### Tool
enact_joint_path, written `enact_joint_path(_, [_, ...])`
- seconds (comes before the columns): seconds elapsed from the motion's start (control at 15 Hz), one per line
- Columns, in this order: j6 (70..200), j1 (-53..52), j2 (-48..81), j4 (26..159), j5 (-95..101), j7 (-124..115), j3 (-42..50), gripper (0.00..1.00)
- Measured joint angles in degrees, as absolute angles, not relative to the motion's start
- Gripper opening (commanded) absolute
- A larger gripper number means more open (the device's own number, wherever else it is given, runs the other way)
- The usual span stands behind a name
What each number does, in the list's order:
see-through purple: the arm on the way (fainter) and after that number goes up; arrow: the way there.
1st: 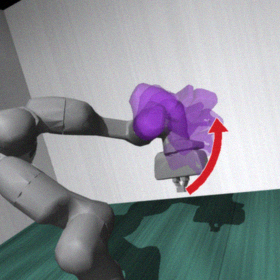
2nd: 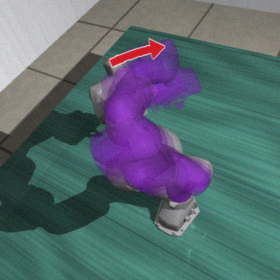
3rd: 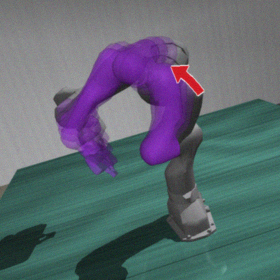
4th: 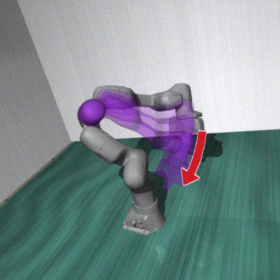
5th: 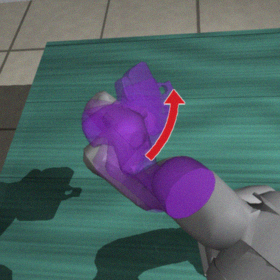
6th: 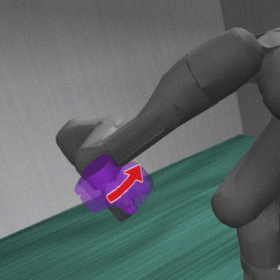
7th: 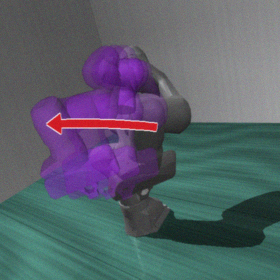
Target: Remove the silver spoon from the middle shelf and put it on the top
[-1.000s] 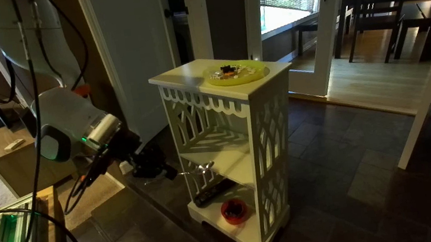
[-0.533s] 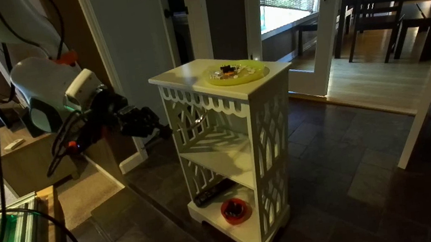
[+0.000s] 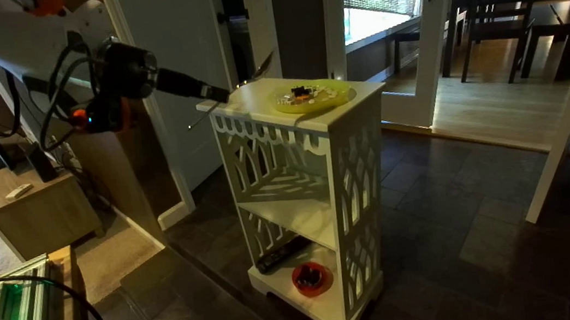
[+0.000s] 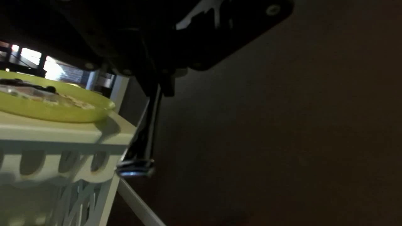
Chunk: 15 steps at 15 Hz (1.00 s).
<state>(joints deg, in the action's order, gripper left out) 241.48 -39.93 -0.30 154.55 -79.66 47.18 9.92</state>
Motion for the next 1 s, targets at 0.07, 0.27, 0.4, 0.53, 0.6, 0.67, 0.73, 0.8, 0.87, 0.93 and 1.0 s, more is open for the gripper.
enact_joint_path(0.07, [241.58, -37.56, -1.06, 153.54, -79.58, 50.5, 6.35, 0.02])
enact_joint_path(0.27, [241.09, -33.57, -2.27, 150.3, -79.59, 58.96, -4.37, 0.02])
enact_joint_path(0.4, [239.76, -32.17, -2.25, 147.55, -79.41, 64.19, -9.68, 0.02])
enact_joint_path(0.53, [236.51, -30.8, -2.24, 144.62, -77.89, 69.25, -13.39, 0.02])
enact_joint_path(0.6, [234.14, -29.97, -2.25, 143.19, -76.89, 71.38, -14.59, 0.02])
enact_joint_path(0.67, [231.35, -28.96, -2.26, 141.8, -75.7, 73.04, -15.4, 0.02])
enact_joint_path(0.73, [228.41, -27.93, -2.26, 140.55, -74.67, 74.23, -15.82, 0.02])
enact_joint_path(0.8, [225.09, -27.29, -2.29, 139.35, -73.65, 75.06, -15.46, 0.02])
enact_joint_path(0.87, [221.59, -26.86, -2.31, 138.29, -72.72, 75.38, -14.64, 0.02])
enact_joint_path(0.93, [217.95, -26.3, -2.34, 137.4, -71.84, 75.44, -13.81, 0.02])
enact_joint_path(1.0, [213.84, -25.68, -2.37, 136.6, -70.91, 75.33, -12.85, 0.02])
